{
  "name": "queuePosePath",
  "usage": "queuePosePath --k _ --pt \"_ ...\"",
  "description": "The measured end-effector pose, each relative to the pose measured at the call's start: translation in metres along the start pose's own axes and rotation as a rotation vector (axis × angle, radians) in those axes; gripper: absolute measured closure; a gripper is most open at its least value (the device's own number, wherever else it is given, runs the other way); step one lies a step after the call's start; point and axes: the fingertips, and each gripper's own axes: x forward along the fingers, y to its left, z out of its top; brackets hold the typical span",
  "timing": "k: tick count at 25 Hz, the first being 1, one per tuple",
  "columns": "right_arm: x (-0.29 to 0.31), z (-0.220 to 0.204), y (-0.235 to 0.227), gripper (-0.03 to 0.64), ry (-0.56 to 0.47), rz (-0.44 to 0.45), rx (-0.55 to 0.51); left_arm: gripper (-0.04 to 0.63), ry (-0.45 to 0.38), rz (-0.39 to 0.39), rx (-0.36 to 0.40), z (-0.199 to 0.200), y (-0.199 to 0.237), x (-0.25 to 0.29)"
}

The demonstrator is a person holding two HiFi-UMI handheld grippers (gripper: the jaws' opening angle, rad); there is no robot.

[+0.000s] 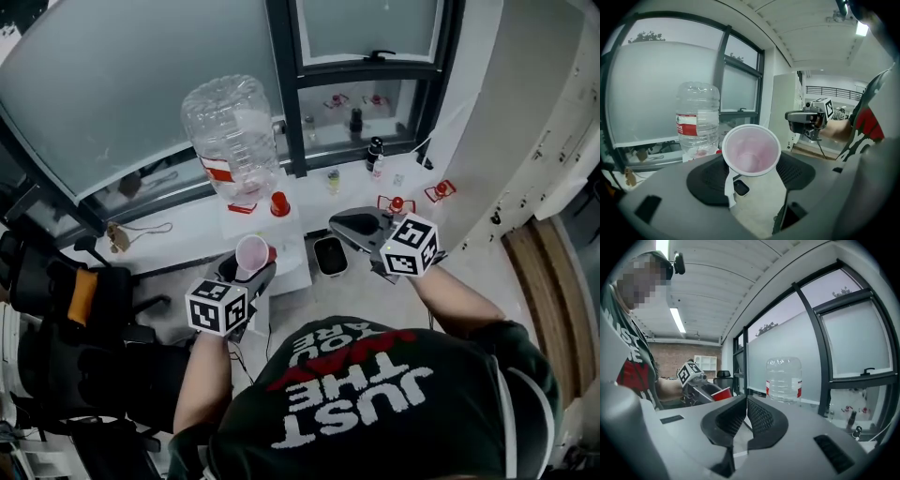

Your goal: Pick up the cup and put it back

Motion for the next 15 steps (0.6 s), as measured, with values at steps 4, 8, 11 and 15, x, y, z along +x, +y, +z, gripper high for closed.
queuePosePath --k 4,8,11,15 --pt "-0.006 -0.001 -0.007 0.583 0.001 0.007 0.008 0.275 0.006 0.012 0.007 0.002 -0.006 0.005" --pt "0.001 -0.004 -0.004 0.583 0.003 0.01 0.016 0.275 0.016 0.024 0.005 -0.004 0.0 0.001" --pt "0.012 -0.007 0.004 0.583 0.005 0.013 0.023 0.275 0.025 0.023 -0.002 -0.013 0.01 -0.005" --pt "0.035 -0.012 0.015 0.583 0.019 0.007 0.033 0.276 0.049 0.005 -0.005 -0.034 0.026 -0.007"
